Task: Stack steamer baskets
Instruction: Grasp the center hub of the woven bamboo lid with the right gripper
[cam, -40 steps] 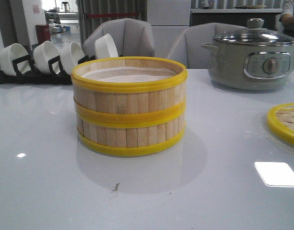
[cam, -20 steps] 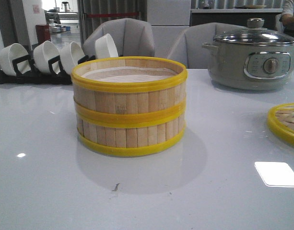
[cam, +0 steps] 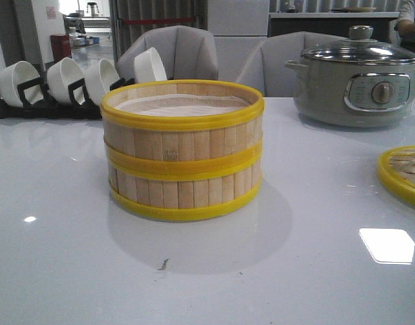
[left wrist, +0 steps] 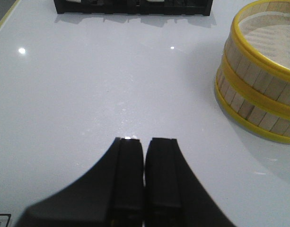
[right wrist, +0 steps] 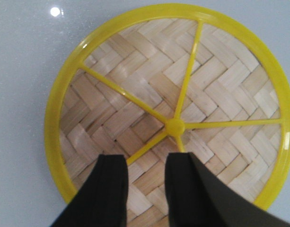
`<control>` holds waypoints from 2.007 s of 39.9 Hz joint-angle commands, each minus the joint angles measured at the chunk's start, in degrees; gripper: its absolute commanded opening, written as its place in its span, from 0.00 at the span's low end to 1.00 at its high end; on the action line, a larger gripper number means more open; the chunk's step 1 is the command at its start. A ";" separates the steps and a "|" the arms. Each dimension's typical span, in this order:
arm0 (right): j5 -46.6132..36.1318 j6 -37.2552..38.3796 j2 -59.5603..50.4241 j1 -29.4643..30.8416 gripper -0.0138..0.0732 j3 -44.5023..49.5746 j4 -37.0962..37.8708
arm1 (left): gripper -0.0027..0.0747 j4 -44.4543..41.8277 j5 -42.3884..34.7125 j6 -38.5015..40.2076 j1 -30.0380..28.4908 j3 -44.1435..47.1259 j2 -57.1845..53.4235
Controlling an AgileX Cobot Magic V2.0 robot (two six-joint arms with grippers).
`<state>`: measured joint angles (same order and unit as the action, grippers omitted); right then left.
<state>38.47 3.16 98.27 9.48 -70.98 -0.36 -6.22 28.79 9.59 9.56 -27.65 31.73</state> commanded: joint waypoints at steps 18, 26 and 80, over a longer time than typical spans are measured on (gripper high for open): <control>-0.94 -0.17 2.71 2.05 0.52 -5.30 0.36 | 0.14 -0.26 -4.74 0.57 0.47 -1.65 0.02; -1.08 -0.17 4.36 2.05 0.52 -5.30 0.36 | 0.14 -0.26 -4.76 0.57 0.47 -1.65 0.02; -6.68 -0.17 6.61 2.05 0.52 -5.30 0.66 | 0.14 -0.26 -4.85 0.57 0.47 -1.65 0.02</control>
<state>34.24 3.16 107.40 11.23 -74.31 0.00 -6.22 28.42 9.59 9.56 -27.65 31.73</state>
